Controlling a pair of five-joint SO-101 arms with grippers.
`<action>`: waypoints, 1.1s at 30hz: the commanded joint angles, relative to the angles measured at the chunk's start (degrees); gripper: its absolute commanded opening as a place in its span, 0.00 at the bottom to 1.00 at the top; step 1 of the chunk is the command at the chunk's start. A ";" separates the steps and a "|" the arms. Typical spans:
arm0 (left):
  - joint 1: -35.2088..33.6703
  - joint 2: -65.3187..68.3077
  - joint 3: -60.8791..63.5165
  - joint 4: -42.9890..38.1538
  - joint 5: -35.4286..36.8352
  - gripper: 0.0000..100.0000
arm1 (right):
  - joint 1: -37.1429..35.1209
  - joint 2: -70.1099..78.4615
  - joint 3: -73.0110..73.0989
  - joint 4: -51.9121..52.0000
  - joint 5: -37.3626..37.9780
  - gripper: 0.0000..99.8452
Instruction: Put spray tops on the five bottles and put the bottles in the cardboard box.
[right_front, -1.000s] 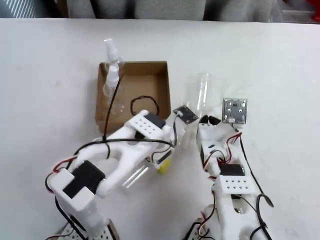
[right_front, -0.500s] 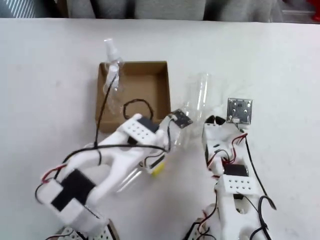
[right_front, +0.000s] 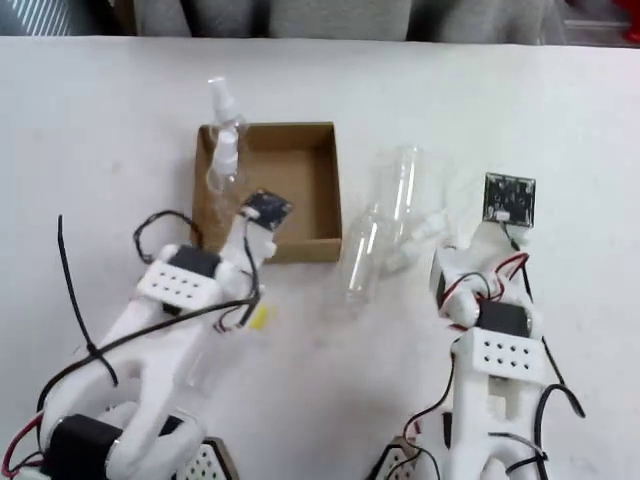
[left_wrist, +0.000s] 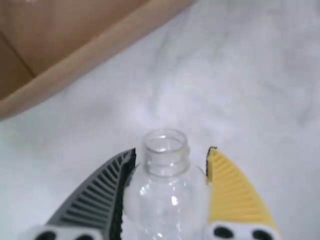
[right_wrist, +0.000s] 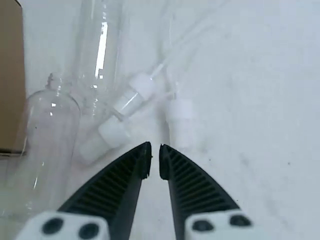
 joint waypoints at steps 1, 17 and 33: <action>-6.29 -3.47 3.43 -4.75 -1.85 0.03 | 2.33 -0.66 -7.21 6.46 4.66 0.02; -15.60 -4.09 6.86 -9.49 -8.88 0.03 | 10.59 37.23 -40.79 25.01 20.40 0.02; -16.04 -4.09 6.95 -10.81 -9.14 0.03 | 5.76 52.00 -53.80 29.14 25.41 0.15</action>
